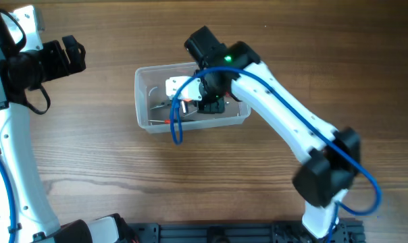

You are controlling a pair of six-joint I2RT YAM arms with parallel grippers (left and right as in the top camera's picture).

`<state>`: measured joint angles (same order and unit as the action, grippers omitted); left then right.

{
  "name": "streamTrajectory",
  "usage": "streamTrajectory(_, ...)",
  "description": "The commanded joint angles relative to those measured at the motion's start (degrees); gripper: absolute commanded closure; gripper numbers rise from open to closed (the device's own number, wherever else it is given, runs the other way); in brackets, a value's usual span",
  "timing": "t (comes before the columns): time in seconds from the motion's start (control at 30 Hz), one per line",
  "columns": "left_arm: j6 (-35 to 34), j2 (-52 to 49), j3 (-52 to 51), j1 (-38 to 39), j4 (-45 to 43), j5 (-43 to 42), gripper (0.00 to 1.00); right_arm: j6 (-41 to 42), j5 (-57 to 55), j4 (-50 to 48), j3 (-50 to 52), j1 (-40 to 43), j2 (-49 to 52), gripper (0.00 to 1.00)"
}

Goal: Pack container

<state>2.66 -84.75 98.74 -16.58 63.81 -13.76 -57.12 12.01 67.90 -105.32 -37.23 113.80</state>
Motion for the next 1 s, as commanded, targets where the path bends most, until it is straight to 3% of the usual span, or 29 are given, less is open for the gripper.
streamTrajectory(0.0, -0.11, -0.33, 0.28, -0.33, -0.13, -0.07, 0.0, -7.19, -2.8, -1.46, -0.26, 1.6, 5.62, 0.96)
streamTrajectory(0.4, -0.13, -0.33, 0.28, -0.33, -0.13, -0.07, 0.0, -5.64, -1.01, -1.79, -0.2, 1.7, 14.25, 0.96)
streamTrajectory(0.47, -0.11, -0.33, 0.28, -0.33, -0.13, -0.07, 0.0, -3.93, -1.05, -2.4, -0.2, 1.7, 14.25, 0.64)
streamTrajectory(0.5, -0.11, -0.33, 0.28, -0.33, -0.15, -0.07, 0.0, -1.6, -1.11, -2.99, -0.2, 1.7, 14.25, 0.54)
streamTrajectory(0.57, -0.13, -0.33, 0.28, -0.33, -0.15, -0.07, 0.0, 4.11, -1.77, -4.04, -0.37, 1.7, 14.05, 0.47)
streamTrajectory(0.6, -0.11, -0.33, 0.28, -0.33, -0.13, -0.07, 0.0, 6.86, -2.01, -4.28, -0.66, 1.7, 13.92, 0.34)
streamTrajectory(0.63, -0.13, -0.33, 0.28, -0.33, -0.13, -0.07, 0.0, 8.92, -2.19, -4.24, -1.09, 1.7, 13.73, 0.01)
streamTrajectory(0.97, -0.13, -0.33, 0.28, -0.31, -0.13, -0.07, 0.0, 27.91, -3.76, 6.54, -17.29, 2.12, 4.66, 0.0)
